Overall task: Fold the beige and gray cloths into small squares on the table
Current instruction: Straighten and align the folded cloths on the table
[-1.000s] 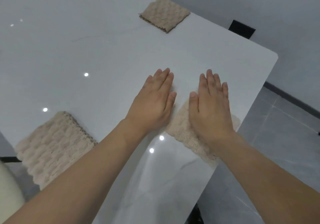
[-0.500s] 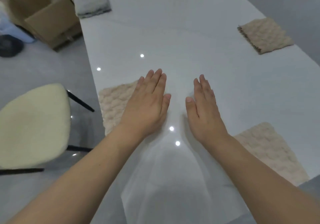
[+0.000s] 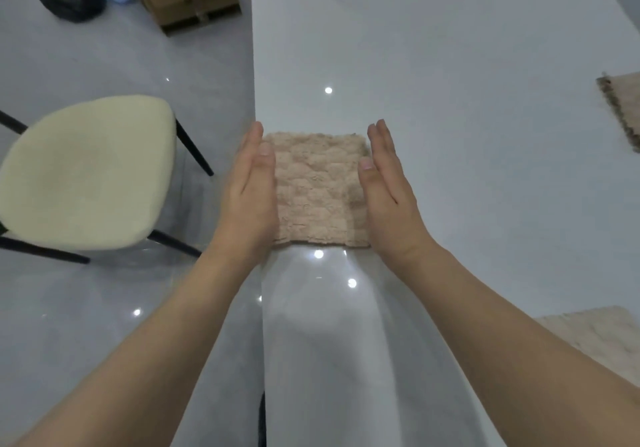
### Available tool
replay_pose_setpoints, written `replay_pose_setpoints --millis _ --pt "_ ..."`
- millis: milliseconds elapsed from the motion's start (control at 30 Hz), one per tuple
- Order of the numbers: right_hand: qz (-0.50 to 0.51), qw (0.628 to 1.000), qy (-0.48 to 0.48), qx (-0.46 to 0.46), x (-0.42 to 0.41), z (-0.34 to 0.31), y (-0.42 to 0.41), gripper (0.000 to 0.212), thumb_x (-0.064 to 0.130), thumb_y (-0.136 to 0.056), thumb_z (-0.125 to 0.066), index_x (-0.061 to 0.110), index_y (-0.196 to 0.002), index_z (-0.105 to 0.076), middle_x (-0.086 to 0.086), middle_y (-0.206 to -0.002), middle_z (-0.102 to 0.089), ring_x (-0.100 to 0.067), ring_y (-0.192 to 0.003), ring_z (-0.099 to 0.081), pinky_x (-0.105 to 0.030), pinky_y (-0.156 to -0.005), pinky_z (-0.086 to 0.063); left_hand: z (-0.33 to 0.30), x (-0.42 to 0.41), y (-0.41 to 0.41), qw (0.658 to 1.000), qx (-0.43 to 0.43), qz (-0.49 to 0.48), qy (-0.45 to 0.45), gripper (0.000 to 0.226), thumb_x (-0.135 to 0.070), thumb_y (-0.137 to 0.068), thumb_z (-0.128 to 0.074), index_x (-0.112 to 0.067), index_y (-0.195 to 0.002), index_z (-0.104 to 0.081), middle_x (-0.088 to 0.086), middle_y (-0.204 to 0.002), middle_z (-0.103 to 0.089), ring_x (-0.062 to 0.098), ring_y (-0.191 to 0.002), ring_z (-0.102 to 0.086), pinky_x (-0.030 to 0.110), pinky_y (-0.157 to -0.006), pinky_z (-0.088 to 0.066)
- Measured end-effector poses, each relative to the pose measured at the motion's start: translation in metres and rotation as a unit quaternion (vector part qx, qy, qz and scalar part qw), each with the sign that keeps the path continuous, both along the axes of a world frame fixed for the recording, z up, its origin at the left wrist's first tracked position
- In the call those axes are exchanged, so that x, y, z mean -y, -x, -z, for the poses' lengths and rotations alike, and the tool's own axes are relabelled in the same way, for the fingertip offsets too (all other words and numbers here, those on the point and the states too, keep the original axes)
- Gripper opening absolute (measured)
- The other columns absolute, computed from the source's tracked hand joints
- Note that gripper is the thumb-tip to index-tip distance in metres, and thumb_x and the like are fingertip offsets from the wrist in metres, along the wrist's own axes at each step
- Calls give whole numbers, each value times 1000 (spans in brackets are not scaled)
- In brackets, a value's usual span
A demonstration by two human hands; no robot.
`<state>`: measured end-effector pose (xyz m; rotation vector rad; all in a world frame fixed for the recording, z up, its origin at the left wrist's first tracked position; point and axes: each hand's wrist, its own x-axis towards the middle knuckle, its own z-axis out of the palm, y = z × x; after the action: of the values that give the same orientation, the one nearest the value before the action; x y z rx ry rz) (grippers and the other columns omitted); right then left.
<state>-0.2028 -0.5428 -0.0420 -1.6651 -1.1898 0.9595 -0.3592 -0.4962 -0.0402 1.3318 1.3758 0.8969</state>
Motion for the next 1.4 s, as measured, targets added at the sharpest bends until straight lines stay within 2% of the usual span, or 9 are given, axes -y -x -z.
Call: replay_pose_setpoints --millis 133,333,433,500,567,667,1000,1233,1400 --pt "-16 1000 -9 7 -4 9 8 51 30 -105 -29 22 -154 -16 15 -162 -7 11 -143 -2 -14 -117 -4 6 1 -4 997 72 -13 9 51 -35 -106 -30 -16 -153 -30 -9 -159 -31 -3 -142 -28 24 -120 -23" --pt "-16 999 -13 34 -6 16 8 56 35 -101 -27 19 -153 -18 11 -162 -8 8 -144 -3 -8 -114 -3 16 -2 -5 997 78 -3 6 53 -38 -105 -32 -19 -154 -27 -10 -160 -27 -4 -144 -25 29 -122 -20" --pt "-27 997 -8 75 -9 19 8 58 36 -100 -25 16 -154 -17 8 -162 -7 5 -145 -2 -10 -115 -2 20 -4 -5 999 -4 35 -29 50 -31 -107 -33 -19 -155 -24 -11 -162 -22 -6 -145 -18 21 -122 -13" --pt "-50 981 10 189 -9 24 6 59 36 -100 -21 13 -154 -15 2 -163 -6 -3 -148 -1 -23 -120 0 26 -5 -2 990 -90 82 -74 50 -28 -108 -31 -17 -156 -23 -9 -162 -19 -3 -147 -12 16 -120 -8" --pt "-67 938 28 339 -7 31 5 61 36 -99 -17 11 -154 -14 -4 -163 -7 -13 -149 -3 -34 -121 1 36 -9 6 966 -190 127 -123 50 -28 -108 -29 -14 -156 -22 -3 -164 -16 5 -150 -8 26 -123 -8" --pt "-68 904 38 420 -5 37 7 63 36 -98 -14 9 -154 -14 -7 -163 -8 -18 -150 -7 -42 -121 -3 48 -13 15 930 -295 154 -157 56 -34 -104 -23 -11 -156 -20 4 -165 -15 16 -152 -6 39 -124 -5" --pt "-69 892 51 444 -3 33 11 58 31 -102 -20 10 -154 -13 -6 -163 -9 -18 -150 -7 -41 -122 -5 23 -53 19 855 -357 284 -246 61 -35 -102 -28 0 -151 -29 15 -161 -24 29 -150 -16 46 -123 -11" --pt "-58 890 74 446 -6 31 13 58 34 -102 -19 9 -153 -19 -6 -162 -13 -15 -149 -10 -39 -122 -8 26 -116 1 728 -343 505 -313 65 -42 -102 -21 -3 -153 -25 13 -162 -22 25 -151 -15 36 -123 -7" --pt "-41 894 80 438 -7 30 14 58 35 -102 -19 6 -153 -20 -9 -161 -16 -14 -149 -11 -38 -122 -9 37 -119 1 734 -316 503 -329 62 -39 -103 -22 -2 -151 -31 14 -159 -29 27 -150 -20 40 -123 -12"
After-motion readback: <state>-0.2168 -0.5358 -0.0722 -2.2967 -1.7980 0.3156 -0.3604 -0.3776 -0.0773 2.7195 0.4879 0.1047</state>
